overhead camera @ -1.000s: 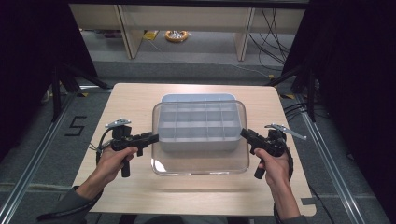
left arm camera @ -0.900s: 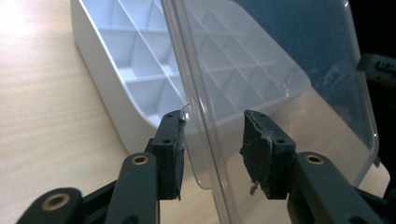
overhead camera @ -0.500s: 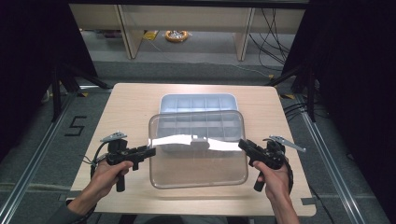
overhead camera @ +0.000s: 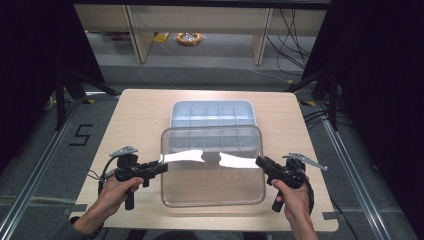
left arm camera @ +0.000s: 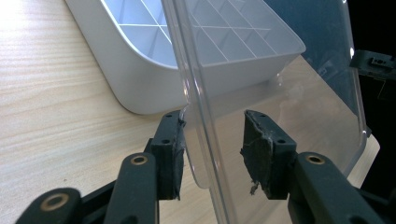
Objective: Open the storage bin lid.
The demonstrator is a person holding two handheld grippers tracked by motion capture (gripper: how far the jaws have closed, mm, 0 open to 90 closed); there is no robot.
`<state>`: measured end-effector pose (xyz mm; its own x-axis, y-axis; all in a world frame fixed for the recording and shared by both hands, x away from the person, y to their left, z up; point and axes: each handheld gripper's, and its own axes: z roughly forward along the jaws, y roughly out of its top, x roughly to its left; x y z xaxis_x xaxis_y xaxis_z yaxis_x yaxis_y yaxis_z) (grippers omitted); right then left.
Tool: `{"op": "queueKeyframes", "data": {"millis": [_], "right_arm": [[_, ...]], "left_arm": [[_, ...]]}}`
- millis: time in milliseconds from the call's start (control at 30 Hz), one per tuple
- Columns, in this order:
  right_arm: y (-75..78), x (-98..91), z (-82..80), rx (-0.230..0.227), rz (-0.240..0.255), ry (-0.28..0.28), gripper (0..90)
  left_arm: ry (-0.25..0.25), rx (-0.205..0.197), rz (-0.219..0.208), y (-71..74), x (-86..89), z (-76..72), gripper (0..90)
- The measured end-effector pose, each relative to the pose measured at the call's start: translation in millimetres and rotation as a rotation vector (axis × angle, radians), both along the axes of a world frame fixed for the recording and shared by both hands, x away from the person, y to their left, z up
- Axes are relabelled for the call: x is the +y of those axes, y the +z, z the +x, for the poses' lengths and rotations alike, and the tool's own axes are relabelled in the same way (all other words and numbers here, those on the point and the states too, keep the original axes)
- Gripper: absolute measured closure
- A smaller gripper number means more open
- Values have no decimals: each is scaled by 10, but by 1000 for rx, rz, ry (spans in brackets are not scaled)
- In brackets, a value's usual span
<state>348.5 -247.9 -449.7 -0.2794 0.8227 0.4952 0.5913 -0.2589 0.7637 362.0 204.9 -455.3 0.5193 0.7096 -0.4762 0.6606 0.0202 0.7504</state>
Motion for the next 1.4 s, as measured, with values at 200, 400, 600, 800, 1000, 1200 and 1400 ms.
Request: {"op": "queueKeyframes", "data": {"millis": [200, 400, 600, 800, 1000, 1200, 1400], "right_arm": [[-5, 20, -40, 16, 23, -1, 642], [-12, -6, -91, 12, -6, -5, 636], [-54, 1, -151, 24, -10, -4, 637], [-97, 23, -235, 40, 30, 7, 636], [-120, 49, -311, 62, 15, -2, 638], [-118, 36, -369, 41, -1, 14, 634], [-154, 48, -410, 40, 17, 11, 639]], "left_arm": [[1, -7, 9, 1, 6, -27, 580], [-13, -9, 14, -19, -10, -61, 576], [-10, 0, 21, -50, -3, -105, 576], [-12, 6, 20, -87, 18, -153, 576], [-24, 25, 23, -141, 45, -203, 577], [-28, 28, 21, -157, 37, -237, 576], [-29, 31, 28, -178, 34, -284, 576]]}}
